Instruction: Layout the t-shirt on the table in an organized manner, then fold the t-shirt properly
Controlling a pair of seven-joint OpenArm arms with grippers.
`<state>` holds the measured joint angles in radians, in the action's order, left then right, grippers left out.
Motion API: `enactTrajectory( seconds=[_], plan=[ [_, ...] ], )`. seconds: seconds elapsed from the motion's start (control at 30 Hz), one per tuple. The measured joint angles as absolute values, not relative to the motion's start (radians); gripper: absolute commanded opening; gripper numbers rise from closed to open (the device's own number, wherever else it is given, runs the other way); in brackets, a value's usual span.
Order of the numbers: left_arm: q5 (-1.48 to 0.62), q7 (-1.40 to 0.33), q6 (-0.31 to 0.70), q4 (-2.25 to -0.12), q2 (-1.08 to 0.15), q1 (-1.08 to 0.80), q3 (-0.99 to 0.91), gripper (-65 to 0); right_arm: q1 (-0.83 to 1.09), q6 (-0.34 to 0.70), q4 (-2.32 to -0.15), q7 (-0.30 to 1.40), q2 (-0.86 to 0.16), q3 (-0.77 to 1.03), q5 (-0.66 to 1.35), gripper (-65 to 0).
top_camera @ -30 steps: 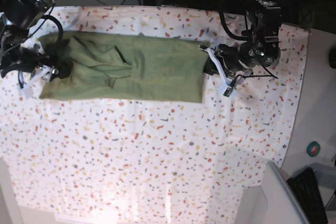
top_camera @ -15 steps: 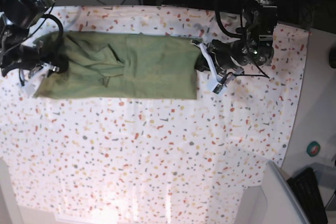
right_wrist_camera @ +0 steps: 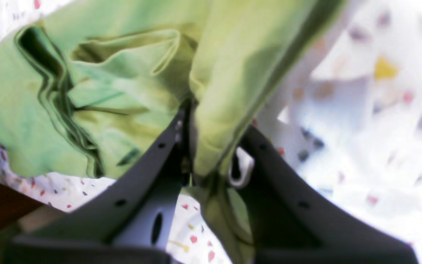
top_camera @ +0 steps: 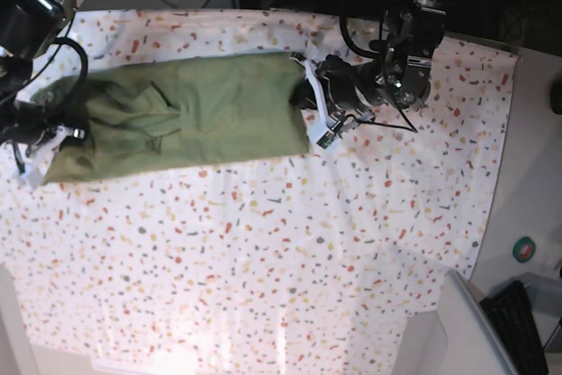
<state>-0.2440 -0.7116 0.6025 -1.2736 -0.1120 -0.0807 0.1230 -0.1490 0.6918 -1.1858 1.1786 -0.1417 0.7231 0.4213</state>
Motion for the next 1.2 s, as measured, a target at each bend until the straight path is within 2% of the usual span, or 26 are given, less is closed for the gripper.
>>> enactTrajectory(
  seconds=[0.07,0.17,0.33,0.57,0.73,0.9,1.0,1.2],
  plan=[
    [-0.243,-0.731,0.604,-1.265,-0.1,-0.067,0.129,-65.0,-0.147,0.693,-1.251,1.192,-0.136,0.694,0.427,-65.0],
    [-0.236,-0.744,0.607,-1.26,-0.089,-0.059,0.124,-65.0,-0.113,0.593,-1.356,1.196,-0.133,0.644,0.434,-65.0],
    [-0.233,-0.763,0.58,-1.254,-0.083,-0.036,0.133,-65.0,-0.046,0.562,-1.511,1.205,-0.072,0.567,0.427,-65.0],
    [-0.232,-0.779,0.569,-1.245,-0.076,0.0,0.139,-65.0,-0.031,0.442,-1.546,1.197,-0.062,0.411,0.434,-65.0],
    [-0.221,-0.776,0.564,-1.245,-0.075,0.005,0.134,-65.0,0.004,0.387,-1.668,1.201,-0.01,0.354,0.428,-65.0],
    [-0.214,-0.775,0.564,-1.245,-0.075,0.006,0.133,-65.0,0.018,0.298,-1.72,1.201,-0.004,0.227,0.431,-65.0],
    [-0.216,-0.778,0.565,-1.245,-0.076,0.006,0.133,-65.0,0.026,0.287,-1.729,1.196,-0.005,0.167,0.43,-65.0],
    [-0.217,-0.776,0.565,-1.245,-0.076,0.006,0.131,-65.0,0.051,0.287,-1.731,1.202,0.058,0.132,0.424,-65.0]
  ],
)
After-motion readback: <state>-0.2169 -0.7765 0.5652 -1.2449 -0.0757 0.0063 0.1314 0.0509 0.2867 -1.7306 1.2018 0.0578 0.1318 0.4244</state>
